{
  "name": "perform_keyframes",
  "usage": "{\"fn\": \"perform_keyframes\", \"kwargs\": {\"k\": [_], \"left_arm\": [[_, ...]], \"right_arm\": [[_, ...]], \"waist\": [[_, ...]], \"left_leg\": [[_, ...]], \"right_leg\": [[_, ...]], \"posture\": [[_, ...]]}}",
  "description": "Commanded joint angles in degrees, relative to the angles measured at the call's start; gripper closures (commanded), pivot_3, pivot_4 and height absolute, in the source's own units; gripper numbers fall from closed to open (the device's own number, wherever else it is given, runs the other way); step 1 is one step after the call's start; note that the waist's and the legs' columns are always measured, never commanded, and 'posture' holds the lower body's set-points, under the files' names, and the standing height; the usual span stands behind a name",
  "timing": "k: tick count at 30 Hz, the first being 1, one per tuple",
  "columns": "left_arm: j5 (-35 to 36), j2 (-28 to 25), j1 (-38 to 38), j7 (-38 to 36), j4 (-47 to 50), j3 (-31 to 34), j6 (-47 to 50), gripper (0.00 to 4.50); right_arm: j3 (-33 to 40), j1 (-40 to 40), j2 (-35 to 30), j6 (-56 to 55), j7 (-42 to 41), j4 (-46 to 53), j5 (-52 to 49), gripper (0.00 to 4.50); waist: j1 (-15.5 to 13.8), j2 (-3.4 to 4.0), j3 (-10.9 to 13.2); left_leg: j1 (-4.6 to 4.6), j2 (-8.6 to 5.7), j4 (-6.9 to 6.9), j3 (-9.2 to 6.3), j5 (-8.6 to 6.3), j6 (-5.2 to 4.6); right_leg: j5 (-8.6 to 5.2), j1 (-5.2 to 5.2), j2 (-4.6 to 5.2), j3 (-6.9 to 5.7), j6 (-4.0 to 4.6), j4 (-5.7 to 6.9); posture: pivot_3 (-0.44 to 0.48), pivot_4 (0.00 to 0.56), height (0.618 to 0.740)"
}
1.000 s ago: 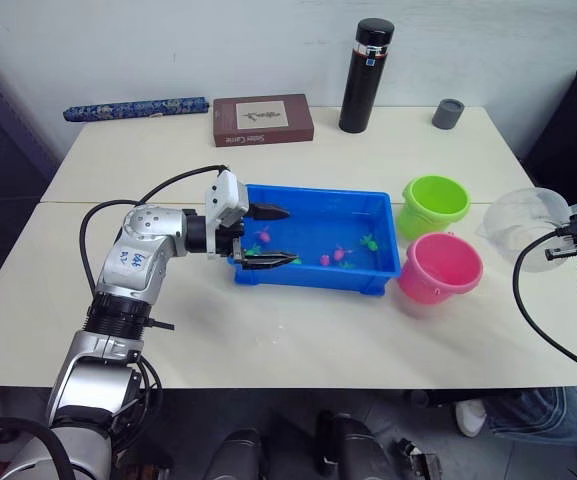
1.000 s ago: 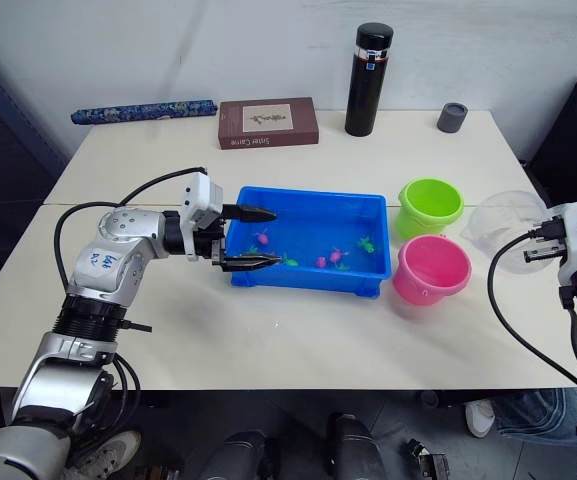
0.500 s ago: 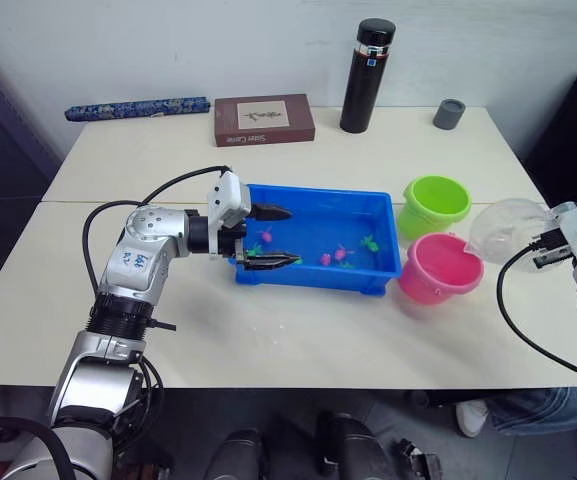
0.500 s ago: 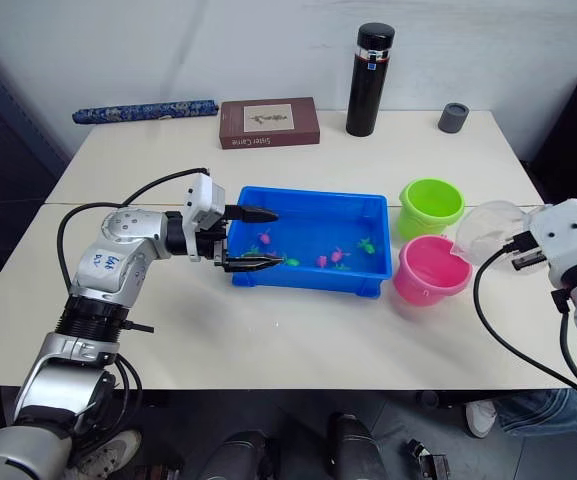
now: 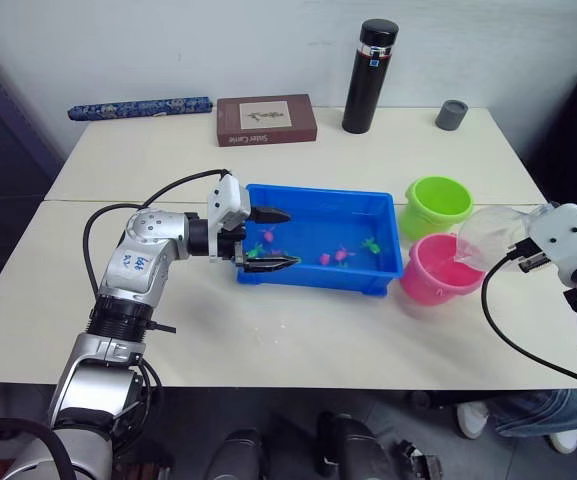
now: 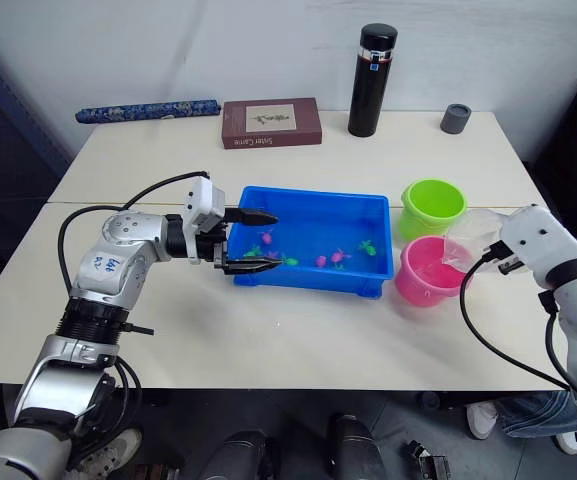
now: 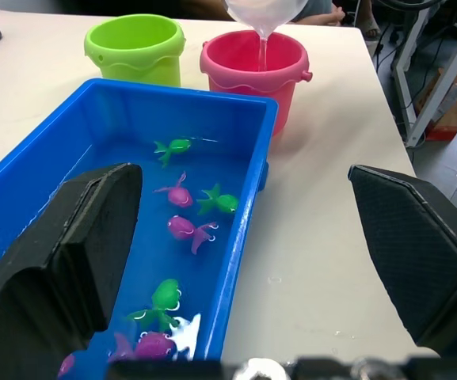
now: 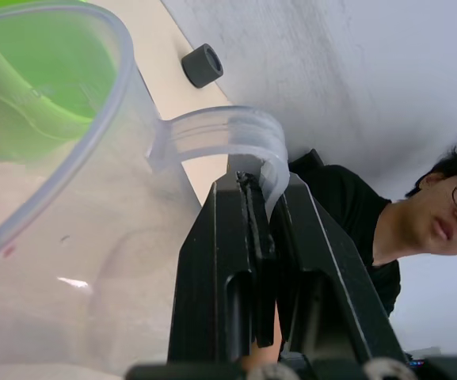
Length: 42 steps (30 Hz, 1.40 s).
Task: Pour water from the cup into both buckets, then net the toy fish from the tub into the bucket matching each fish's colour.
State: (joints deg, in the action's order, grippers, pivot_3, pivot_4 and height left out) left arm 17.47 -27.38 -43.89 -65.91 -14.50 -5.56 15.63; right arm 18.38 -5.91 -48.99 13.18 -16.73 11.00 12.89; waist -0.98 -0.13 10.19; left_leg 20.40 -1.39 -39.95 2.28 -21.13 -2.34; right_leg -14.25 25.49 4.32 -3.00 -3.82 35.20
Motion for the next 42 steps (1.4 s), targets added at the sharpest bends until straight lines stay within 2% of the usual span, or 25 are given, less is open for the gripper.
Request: {"fn": "perform_keyframes", "kwargs": {"k": [1,13,26,30,36,42], "left_arm": [[0.3,-0.2,0.1,0.1,1.5,0.5,-0.2,0.00],[0.3,-0.2,0.6,0.5,2.2,0.5,-0.1,0.00],[0.5,-0.5,1.3,0.6,3.4,0.6,0.6,0.00],[0.6,-0.5,1.4,0.5,3.5,0.6,0.7,0.00],[3.3,0.3,0.6,1.3,2.6,2.8,3.7,0.00],[2.6,-0.7,-0.3,2.0,1.4,3.6,3.4,0.00]], "right_arm": [[1.0,-1.2,-2.0,-1.7,0.8,1.2,2.5,4.47],[0.2,-2.9,-2.7,-4.7,1.9,-1.0,7.5,4.47],[0.1,-3.3,-2.2,-6.5,1.6,-2.0,8.5,4.47],[0.7,-3.2,-1.2,-4.7,0.9,-1.5,7.3,4.47],[3.6,-5.6,3.6,3.8,-0.4,-0.5,0.7,4.47],[4.8,-12.0,7.0,11.9,1.8,-2.3,-3.5,4.47]], "waist": [[-0.1,0.00,0.0],[-0.3,0.00,0.0],[-0.3,0.00,0.0],[-0.3,0.00,0.0],[-0.3,0.00,0.0],[-0.2,0.00,0.0]], "left_leg": [[0.00,0.00,0.00,0.00,0.00,0.00],[0.00,-0.01,-0.04,0.00,0.01,0.01],[0.00,-0.01,-0.05,0.01,0.01,0.01],[0.00,-0.01,-0.06,0.01,0.01,0.02],[-0.01,0.00,-0.07,0.01,0.01,0.02],[-0.01,0.00,-0.07,0.01,0.01,0.02]], "right_leg": [[0.00,0.00,0.00,0.00,0.00,0.00],[0.00,0.00,-0.01,0.00,0.00,0.06],[0.00,0.00,-0.01,0.00,0.00,0.08],[0.00,0.00,-0.01,0.00,0.00,0.09],[0.00,-0.01,-0.02,0.00,0.00,0.11],[0.00,-0.01,-0.01,0.01,0.00,0.12]], "posture": [[0.000,0.150,0.740],[0.000,0.150,0.740],[0.000,0.150,0.740],[0.000,0.150,0.740],[0.000,0.150,0.740],[0.000,0.150,0.740]]}}
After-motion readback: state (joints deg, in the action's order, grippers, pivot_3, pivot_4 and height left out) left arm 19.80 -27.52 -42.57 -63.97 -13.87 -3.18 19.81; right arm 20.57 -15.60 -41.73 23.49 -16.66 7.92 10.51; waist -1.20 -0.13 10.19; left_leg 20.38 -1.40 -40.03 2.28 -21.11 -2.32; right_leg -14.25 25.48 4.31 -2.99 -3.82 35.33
